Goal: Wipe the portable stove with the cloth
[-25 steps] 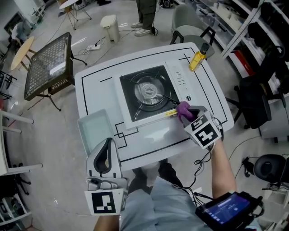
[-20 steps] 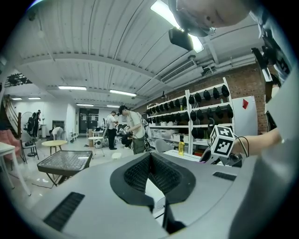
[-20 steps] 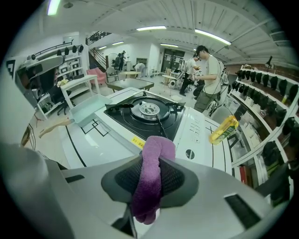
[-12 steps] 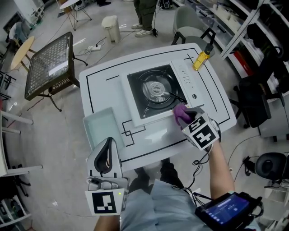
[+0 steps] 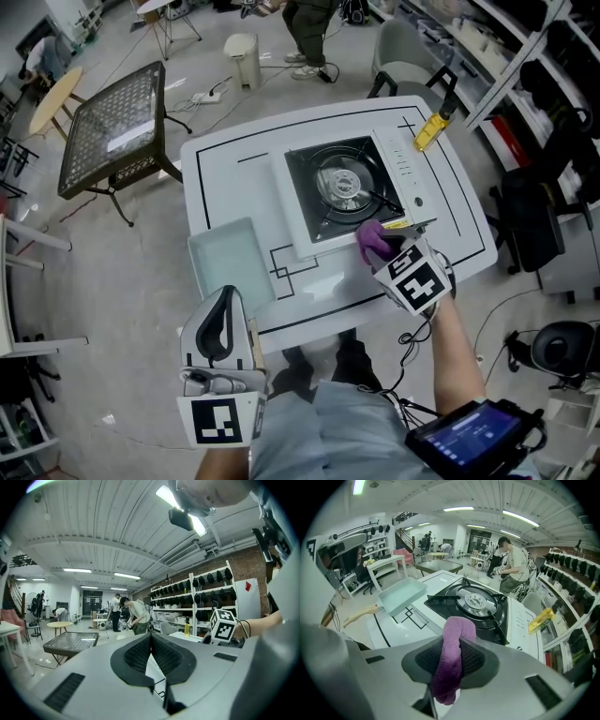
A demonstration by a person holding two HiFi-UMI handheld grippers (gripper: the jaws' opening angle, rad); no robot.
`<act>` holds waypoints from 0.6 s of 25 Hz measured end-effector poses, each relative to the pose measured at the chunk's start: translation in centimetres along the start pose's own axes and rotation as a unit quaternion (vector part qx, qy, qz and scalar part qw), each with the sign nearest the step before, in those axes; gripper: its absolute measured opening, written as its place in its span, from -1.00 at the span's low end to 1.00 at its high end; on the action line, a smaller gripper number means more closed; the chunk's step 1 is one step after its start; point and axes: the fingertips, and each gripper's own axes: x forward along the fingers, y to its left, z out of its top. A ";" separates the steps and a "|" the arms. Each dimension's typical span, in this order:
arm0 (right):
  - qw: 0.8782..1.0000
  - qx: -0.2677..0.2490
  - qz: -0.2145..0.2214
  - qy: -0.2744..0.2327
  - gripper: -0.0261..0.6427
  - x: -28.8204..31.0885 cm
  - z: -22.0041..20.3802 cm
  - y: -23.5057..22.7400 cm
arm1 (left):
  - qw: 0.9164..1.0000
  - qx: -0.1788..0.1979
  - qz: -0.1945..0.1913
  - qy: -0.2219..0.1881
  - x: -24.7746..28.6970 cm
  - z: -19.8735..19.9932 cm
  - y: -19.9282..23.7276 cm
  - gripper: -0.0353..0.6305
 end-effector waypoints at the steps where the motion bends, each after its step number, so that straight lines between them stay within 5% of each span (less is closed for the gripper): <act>1: 1.000 -0.002 0.001 0.000 -0.59 0.1 0.2 0.4 | 1.000 -0.001 0.001 -0.001 -0.2 0.0 0.3 -0.84; 15: 0.999 -0.035 0.025 -0.006 -0.59 1.7 4.9 8.5 | 0.999 -0.005 0.030 -0.018 -5.3 -0.2 6.6 -0.84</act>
